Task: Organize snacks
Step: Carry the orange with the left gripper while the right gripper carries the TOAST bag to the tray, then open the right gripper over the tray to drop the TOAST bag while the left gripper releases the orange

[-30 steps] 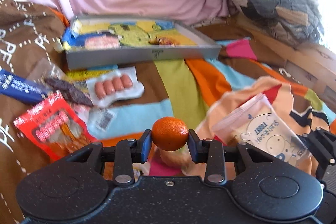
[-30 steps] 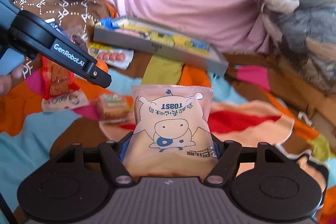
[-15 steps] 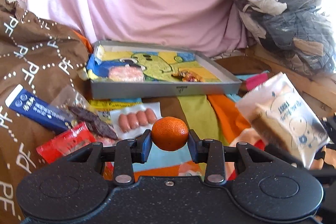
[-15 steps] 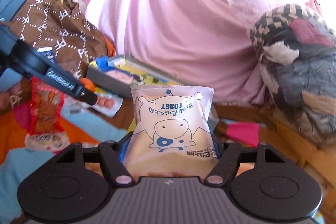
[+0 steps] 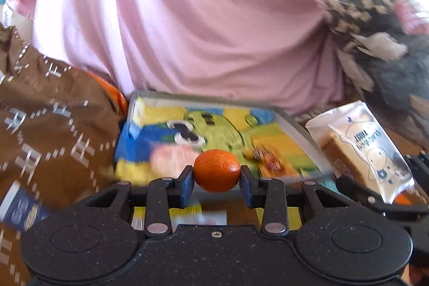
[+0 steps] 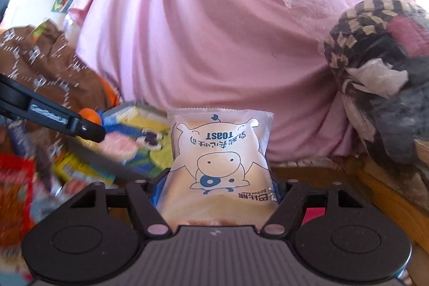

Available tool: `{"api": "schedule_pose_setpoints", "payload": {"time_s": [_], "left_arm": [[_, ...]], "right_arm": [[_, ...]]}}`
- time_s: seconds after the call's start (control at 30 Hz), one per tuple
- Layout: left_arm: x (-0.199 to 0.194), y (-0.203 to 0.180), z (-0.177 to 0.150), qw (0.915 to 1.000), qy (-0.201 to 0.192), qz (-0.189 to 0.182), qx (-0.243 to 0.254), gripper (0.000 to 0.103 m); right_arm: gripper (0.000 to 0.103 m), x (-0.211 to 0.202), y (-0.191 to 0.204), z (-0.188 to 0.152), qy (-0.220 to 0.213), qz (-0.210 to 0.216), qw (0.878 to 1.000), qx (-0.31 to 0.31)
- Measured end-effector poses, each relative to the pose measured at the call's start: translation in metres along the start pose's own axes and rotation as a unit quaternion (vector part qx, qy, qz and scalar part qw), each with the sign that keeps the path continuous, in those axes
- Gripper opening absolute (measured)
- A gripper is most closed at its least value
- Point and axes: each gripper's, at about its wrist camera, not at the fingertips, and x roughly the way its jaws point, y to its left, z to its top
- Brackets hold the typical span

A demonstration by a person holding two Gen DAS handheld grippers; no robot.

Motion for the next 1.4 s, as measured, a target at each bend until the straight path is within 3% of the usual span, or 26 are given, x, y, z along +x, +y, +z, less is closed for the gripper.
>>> {"api": "schedule_pose_setpoints", "payload": {"time_s": [0.27, 0.47, 0.67, 0.8, 0.87, 0.9, 1.07, 1.1, 1.17, 1.23, 1.3, 1.4], "left_arm": [[0.067, 0.024, 0.045, 0.9968, 0.009, 0.054, -0.059, 0.038], [0.093, 0.029, 0.059, 0.9967, 0.017, 0.073, -0.031, 0.038], [0.111, 0.040, 0.054, 0.9933, 0.063, 0.095, -0.020, 0.038], [0.116, 0.052, 0.048, 0.9905, 0.077, 0.107, -0.039, 0.039], [0.119, 0.055, 0.046, 0.9900, 0.080, 0.110, -0.038, 0.039], [0.120, 0.056, 0.045, 0.9899, 0.082, 0.110, -0.037, 0.039], [0.123, 0.056, 0.042, 0.9886, 0.096, 0.110, -0.039, 0.039], [0.122, 0.057, 0.042, 0.9885, 0.096, 0.109, -0.043, 0.039], [0.122, 0.056, 0.042, 0.9887, 0.095, 0.106, -0.047, 0.046], [0.120, 0.055, 0.044, 0.9887, 0.094, 0.105, -0.051, 0.067], [0.113, 0.053, 0.046, 0.9885, 0.084, 0.112, -0.056, 0.073], [0.097, 0.050, 0.047, 0.9897, 0.063, 0.113, -0.063, 0.082]], "right_arm": [[0.074, 0.083, 0.005, 0.038, 0.018, 0.020, 0.999, 0.019], [0.074, 0.120, 0.023, 0.045, 0.020, 0.025, 0.999, 0.016], [0.074, 0.144, 0.032, 0.030, 0.047, 0.022, 0.998, 0.029], [0.072, 0.153, 0.032, 0.024, 0.065, 0.023, 0.997, 0.035], [0.068, 0.156, 0.032, 0.024, 0.061, 0.023, 0.997, 0.031], [0.060, 0.156, 0.033, 0.026, 0.061, 0.020, 0.997, 0.031], [0.064, 0.161, 0.041, 0.025, 0.070, 0.036, 0.997, 0.013], [0.068, 0.158, 0.042, 0.024, 0.066, 0.037, 0.997, 0.010], [0.081, 0.152, 0.042, 0.025, 0.055, 0.034, 0.998, 0.008], [0.097, 0.146, 0.037, 0.028, 0.038, 0.024, 0.999, 0.010], [0.103, 0.137, 0.029, 0.031, 0.025, 0.007, 0.999, 0.021], [0.103, 0.118, 0.014, 0.034, 0.006, -0.013, 0.998, 0.062]]}}
